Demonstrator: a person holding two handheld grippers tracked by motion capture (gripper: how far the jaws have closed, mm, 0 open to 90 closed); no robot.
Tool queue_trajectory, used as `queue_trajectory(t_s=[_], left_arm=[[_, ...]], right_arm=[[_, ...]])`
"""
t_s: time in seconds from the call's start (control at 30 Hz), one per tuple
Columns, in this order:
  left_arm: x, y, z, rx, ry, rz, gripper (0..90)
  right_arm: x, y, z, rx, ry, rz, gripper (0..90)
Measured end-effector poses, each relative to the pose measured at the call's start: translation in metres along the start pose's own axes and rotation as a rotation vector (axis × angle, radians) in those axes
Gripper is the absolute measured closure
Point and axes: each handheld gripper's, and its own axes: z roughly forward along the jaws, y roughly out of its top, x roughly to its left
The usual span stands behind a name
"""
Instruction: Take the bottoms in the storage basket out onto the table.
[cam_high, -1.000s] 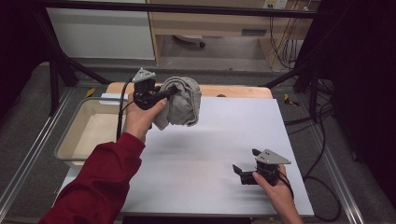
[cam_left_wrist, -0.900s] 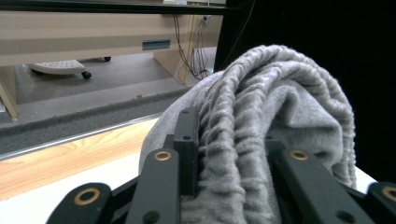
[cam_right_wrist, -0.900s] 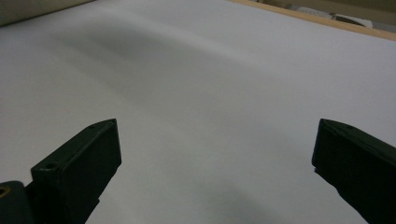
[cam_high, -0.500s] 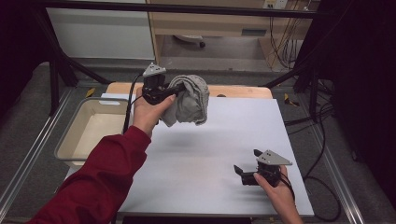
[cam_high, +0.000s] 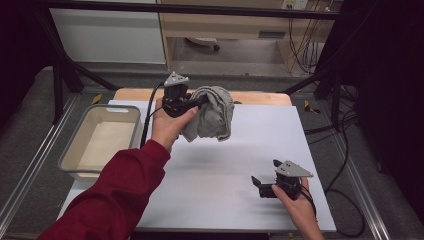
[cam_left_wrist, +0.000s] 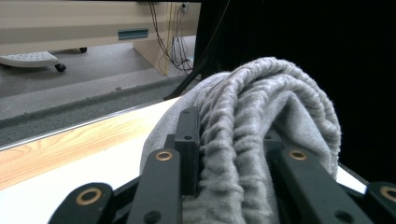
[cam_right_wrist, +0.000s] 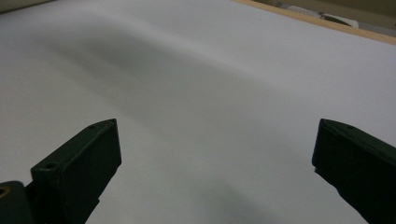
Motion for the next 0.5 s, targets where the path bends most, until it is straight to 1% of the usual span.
queue_trajectory(t_s=[0.07,0.17,0.3,0.5], left_arm=[[-0.005,0.0,-0.001,0.002,0.003,0.014,69.7],[-0.012,-0.002,0.0,0.007,0.006,0.033,69.7],[-0.016,-0.005,0.003,0.022,0.002,0.039,69.7],[-0.022,-0.004,0.011,0.034,-0.014,0.046,69.7]], right_arm=[[0.0,0.001,0.0,-0.006,0.0,0.001,1.5],[0.002,0.001,0.001,0.001,0.004,-0.012,1.7],[0.002,0.001,0.001,0.0,0.004,-0.012,1.7],[-0.001,0.0,-0.001,-0.008,-0.002,0.001,1.6]])
